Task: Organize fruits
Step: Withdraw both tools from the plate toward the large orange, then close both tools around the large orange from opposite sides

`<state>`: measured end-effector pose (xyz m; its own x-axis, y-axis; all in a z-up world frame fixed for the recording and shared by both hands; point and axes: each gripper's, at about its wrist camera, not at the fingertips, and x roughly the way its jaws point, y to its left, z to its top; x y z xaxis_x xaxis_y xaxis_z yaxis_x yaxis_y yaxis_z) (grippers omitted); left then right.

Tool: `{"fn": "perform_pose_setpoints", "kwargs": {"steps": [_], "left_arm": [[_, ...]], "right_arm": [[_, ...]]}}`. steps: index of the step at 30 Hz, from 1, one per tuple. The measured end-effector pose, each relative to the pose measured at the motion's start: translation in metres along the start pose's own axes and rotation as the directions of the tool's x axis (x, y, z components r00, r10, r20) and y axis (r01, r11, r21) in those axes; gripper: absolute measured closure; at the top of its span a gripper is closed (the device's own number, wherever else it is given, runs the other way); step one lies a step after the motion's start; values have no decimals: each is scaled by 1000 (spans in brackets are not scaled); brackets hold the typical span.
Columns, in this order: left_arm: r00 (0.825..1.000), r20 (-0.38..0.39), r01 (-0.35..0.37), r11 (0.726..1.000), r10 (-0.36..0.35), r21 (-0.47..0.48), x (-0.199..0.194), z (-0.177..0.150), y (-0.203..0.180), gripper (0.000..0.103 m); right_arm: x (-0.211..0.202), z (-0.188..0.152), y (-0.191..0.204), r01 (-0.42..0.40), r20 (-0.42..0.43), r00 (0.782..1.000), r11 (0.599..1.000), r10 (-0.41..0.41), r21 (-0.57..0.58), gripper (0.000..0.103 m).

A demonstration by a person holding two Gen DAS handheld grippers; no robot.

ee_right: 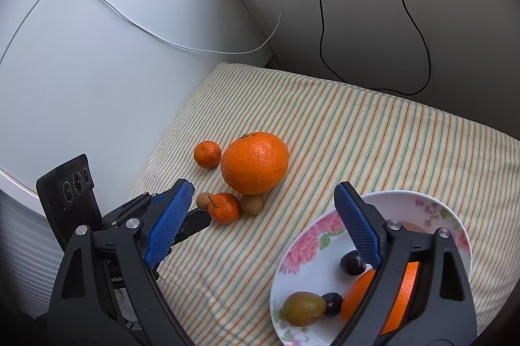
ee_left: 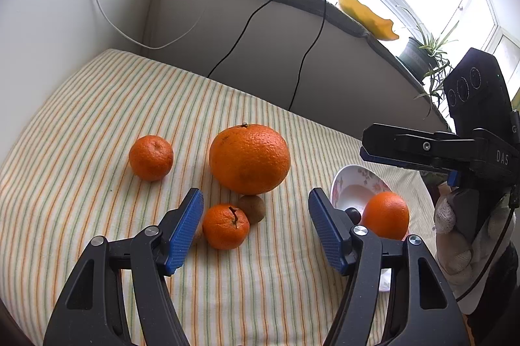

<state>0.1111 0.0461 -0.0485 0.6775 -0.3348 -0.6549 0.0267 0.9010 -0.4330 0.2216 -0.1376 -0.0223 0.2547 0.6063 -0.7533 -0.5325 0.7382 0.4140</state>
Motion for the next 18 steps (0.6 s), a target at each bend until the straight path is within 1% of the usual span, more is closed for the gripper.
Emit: {"fn": "perform_pose_setpoints", "kwargs": {"steps": [2,6,11,14,16,18], "left_arm": [[1000,-1,-1,1000,1,-3,2,2,3,33],[1000,-15,3,1000,-3,-12,9,6,6,33],[999,-30,16,1000,-16,-14,17,12,8,33],[999,-40,18,1000,-19,-13,22,16,10,33],[999,-46,19,1000,-20,-17,25,17,11,33],[998,-58,35,999,-36,-23,28,18,12,33]], "right_arm": [[6,6,2,-13,-10,1000,1000,13,1,11],[22,15,6,0,-32,999,1000,0,-3,11],[46,27,8,-12,-83,996,1000,13,13,11],[57,29,12,-31,-115,993,999,33,22,11],[65,32,11,-28,-126,992,999,31,29,11],[73,35,9,-18,-138,990,999,24,40,11]]}}
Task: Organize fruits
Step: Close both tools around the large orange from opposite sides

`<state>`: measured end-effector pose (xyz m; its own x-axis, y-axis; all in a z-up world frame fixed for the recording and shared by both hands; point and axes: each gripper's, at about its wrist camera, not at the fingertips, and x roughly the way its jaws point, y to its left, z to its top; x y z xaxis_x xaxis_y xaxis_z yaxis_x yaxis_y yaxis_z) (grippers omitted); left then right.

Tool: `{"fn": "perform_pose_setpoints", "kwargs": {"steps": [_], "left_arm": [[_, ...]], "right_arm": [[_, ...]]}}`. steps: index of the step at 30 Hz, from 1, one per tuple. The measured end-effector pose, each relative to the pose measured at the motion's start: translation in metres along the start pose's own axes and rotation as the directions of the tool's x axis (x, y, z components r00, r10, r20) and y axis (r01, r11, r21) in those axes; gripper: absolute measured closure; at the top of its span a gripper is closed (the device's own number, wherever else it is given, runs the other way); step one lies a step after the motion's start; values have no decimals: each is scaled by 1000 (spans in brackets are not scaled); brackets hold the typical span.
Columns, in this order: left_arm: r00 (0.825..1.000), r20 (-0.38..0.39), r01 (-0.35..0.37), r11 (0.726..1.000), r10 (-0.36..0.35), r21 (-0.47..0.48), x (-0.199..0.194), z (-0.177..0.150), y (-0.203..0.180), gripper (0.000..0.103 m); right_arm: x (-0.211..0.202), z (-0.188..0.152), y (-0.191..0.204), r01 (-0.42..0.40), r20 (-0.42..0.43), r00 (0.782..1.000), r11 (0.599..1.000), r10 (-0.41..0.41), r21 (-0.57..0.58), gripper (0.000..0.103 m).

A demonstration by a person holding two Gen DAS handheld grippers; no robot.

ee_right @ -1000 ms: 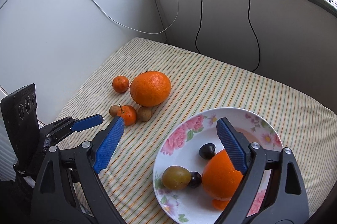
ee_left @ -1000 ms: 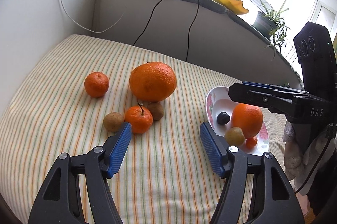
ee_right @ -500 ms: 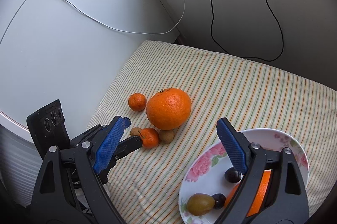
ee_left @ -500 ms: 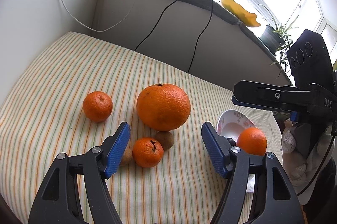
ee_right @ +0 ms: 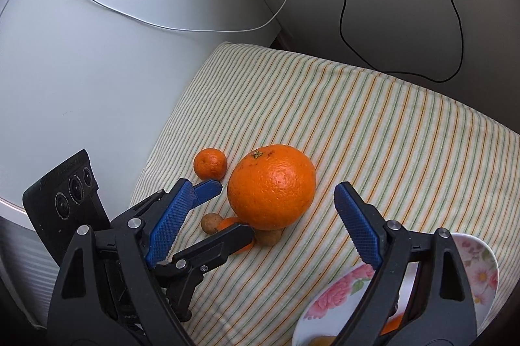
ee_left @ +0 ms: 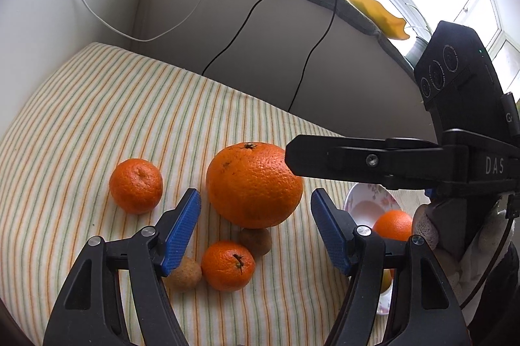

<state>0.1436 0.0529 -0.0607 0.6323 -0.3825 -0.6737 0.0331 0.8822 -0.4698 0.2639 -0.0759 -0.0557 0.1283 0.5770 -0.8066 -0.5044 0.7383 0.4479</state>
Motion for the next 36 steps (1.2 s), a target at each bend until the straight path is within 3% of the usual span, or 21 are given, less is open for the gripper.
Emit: {"fn": "perform_pose_setpoints", "kwargs": {"steps": [12,20,21,36], "left_arm": [[999,-33,17,1000,-17,-21,13,4,9,32],[999,-24,24,1000,-25,-8,15,6,3,34],[999,-25,36,999,-36,-5,15,6,2,38],[1000,-1,20,999,-20,35,10,2,-8,38]], "right_arm": [[27,5,-6,-19,-57,998,999,22,45,15],[37,3,-5,8,-76,997,999,-4,43,35],[37,3,-5,10,-76,997,999,-7,42,35],[16,-8,-9,2,-44,999,998,1,58,36]]}}
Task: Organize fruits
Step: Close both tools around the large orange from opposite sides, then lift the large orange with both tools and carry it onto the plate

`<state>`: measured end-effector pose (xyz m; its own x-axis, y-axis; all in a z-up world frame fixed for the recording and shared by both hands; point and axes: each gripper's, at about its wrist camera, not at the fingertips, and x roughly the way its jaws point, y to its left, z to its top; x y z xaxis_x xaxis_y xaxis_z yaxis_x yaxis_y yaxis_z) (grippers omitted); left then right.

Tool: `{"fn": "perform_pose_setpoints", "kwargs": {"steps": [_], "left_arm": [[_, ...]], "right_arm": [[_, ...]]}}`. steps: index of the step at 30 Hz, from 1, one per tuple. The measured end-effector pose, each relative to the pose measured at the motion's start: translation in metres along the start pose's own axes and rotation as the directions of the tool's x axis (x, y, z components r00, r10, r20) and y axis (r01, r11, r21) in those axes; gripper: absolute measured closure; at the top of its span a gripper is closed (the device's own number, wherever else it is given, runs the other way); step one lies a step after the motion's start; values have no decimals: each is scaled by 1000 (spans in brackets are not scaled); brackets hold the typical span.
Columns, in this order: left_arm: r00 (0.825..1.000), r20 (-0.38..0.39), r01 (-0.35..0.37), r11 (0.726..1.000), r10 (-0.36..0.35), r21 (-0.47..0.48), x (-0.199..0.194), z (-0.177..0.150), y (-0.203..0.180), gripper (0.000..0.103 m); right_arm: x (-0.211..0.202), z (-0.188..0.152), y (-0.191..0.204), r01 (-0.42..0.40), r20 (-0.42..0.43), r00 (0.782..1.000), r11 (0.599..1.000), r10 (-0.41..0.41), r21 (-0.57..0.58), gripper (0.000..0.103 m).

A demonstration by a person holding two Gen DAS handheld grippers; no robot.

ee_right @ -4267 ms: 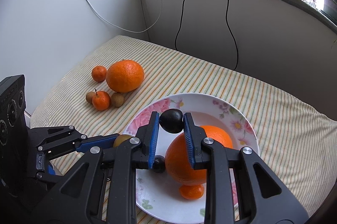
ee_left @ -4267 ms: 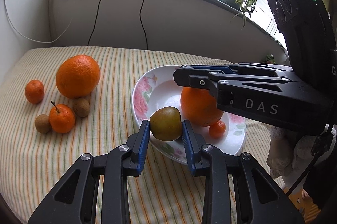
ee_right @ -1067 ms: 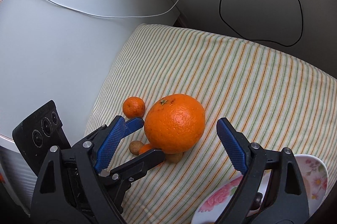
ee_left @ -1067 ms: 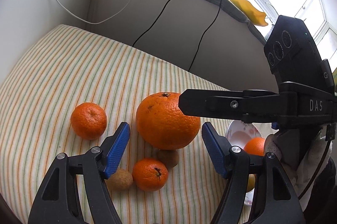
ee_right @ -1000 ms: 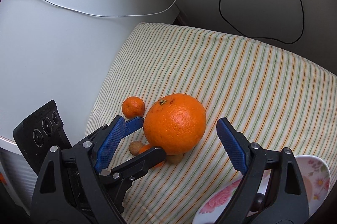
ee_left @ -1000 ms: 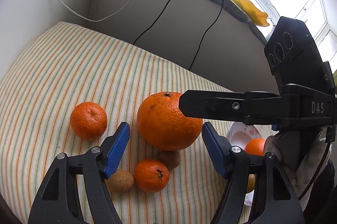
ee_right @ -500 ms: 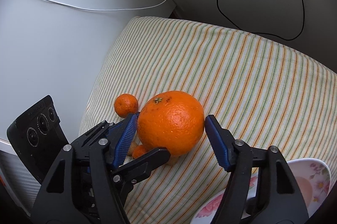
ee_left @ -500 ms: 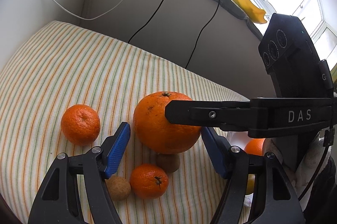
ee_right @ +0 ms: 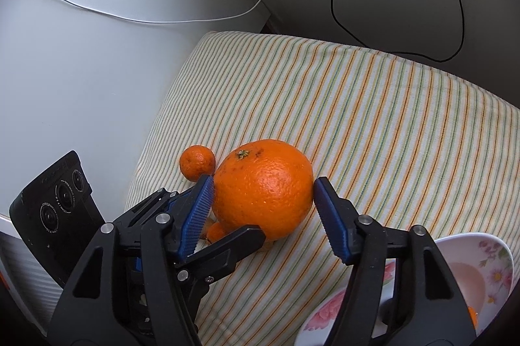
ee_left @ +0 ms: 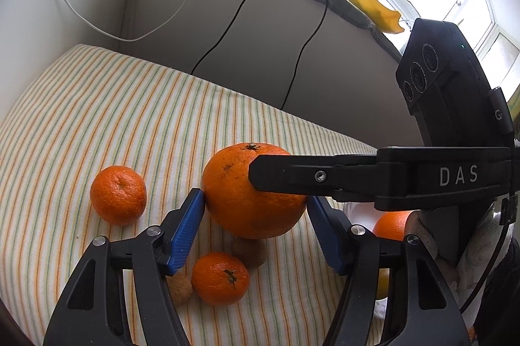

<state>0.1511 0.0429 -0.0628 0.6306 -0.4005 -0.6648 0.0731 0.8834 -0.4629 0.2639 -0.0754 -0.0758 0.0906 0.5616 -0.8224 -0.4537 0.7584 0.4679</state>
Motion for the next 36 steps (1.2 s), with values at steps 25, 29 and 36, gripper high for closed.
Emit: {"fn": "perform_pose_setpoints", "kwargs": {"steps": [25,29,36], "left_arm": [[997,34,64,993,-68,104,-1,-1,-72,38],[996,24,83,990,-86,117,3,-3,-84,38],[993,-5,115,984,-115,134,14,-4,-101,38]], "right_arm": [[-91,-32,-15,37,101,994,999,-38,19,36],[-103,-41,-23,53,110,992,998,-55,23,36],[-121,-52,-36,88,121,988,996,-91,29,36]]}}
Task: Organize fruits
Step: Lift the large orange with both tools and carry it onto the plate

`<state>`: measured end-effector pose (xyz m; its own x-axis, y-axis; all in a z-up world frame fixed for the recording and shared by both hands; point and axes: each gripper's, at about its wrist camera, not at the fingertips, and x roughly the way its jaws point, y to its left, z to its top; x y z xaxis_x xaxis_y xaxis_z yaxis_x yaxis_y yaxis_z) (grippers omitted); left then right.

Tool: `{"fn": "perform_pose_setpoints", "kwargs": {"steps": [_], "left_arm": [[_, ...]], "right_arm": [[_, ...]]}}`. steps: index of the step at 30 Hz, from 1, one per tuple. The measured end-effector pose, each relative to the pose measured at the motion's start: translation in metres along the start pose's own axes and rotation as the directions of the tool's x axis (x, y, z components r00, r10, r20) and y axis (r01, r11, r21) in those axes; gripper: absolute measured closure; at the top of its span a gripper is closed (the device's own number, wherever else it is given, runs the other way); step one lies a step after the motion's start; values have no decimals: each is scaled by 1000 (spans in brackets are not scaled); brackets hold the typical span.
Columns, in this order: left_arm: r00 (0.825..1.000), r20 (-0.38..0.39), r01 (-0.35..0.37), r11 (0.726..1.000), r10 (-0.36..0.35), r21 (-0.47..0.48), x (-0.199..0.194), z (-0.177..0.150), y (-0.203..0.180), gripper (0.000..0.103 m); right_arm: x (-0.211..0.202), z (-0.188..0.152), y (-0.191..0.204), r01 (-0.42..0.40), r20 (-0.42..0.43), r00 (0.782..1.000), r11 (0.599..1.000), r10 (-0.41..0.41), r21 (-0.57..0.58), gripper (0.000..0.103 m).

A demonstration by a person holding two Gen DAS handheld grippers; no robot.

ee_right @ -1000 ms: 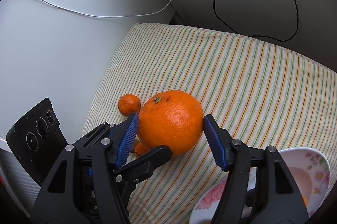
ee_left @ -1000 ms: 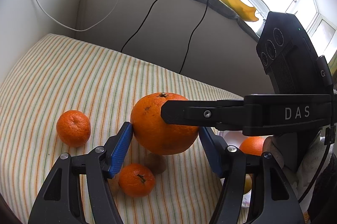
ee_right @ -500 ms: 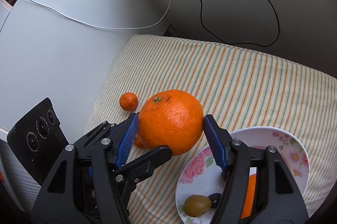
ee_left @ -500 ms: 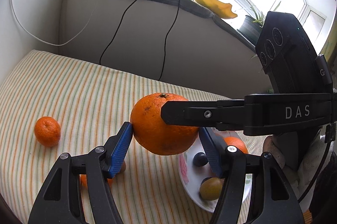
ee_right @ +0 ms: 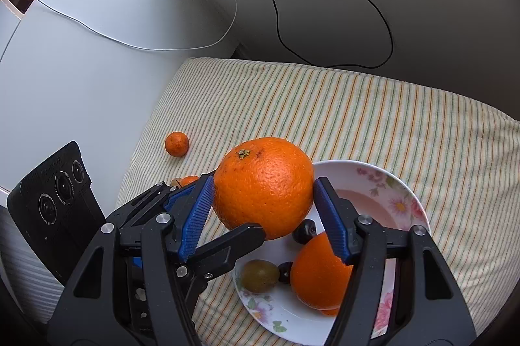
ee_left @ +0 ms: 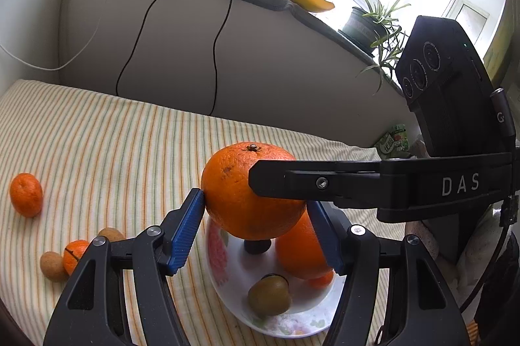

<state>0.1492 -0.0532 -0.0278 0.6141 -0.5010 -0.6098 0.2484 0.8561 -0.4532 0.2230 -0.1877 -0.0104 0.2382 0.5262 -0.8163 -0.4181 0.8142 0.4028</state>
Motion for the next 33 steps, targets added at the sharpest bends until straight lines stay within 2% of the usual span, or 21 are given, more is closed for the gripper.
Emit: {"fn": "perform_pose_setpoints", "kwargs": {"steps": [9,33], "left_arm": [[999,-32,20,1000,-19,19,21,5,-18,38],[997,-73,8,1000,-7,13,25,8,-5,38]], "right_arm": [[-10,-5,-19,20,8,1000,999,-20,34,36],[6,-2,-23,0,-15,1000,997,1,73,35]]}}
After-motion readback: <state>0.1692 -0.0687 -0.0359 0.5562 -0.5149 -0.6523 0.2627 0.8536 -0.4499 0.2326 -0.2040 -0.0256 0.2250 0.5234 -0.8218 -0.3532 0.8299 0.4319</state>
